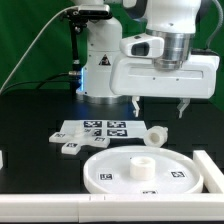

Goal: Assemble round table

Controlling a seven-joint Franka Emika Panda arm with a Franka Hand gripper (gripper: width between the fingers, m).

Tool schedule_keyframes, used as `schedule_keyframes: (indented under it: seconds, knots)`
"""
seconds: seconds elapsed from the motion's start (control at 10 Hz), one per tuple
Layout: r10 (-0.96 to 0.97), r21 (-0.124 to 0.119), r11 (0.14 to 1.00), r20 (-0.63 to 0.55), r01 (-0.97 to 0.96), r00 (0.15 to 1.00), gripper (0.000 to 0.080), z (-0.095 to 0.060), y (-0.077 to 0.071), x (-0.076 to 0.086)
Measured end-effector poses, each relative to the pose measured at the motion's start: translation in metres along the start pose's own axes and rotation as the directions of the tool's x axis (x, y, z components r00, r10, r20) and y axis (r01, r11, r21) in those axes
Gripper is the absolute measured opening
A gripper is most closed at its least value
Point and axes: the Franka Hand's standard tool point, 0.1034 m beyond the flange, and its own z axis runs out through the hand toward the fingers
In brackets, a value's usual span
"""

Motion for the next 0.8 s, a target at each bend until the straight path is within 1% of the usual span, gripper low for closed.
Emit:
schedule_keyframes:
  seconds: [0.2, 0.4, 0.5, 0.6, 0.8]
  knots:
    - [0.11, 0.009, 0.994, 0.004, -0.11, 0.994, 0.0649, 0.0, -0.005, -0.002]
    - [0.105, 0.011, 0.994, 0.008, -0.105, 0.994, 0.0649, 0.001, -0.005, -0.002]
    - [0.148, 0.029, 0.988, 0.066, -0.15, 0.987, 0.0649, 0.004, -0.001, 0.001]
    - [0.189, 0.048, 0.98, 0.115, -0.195, 0.975, 0.0649, 0.006, 0.001, 0.009]
    - [0.236, 0.071, 0.959, 0.335, -0.274, 0.912, 0.0649, 0.007, 0.009, 0.014]
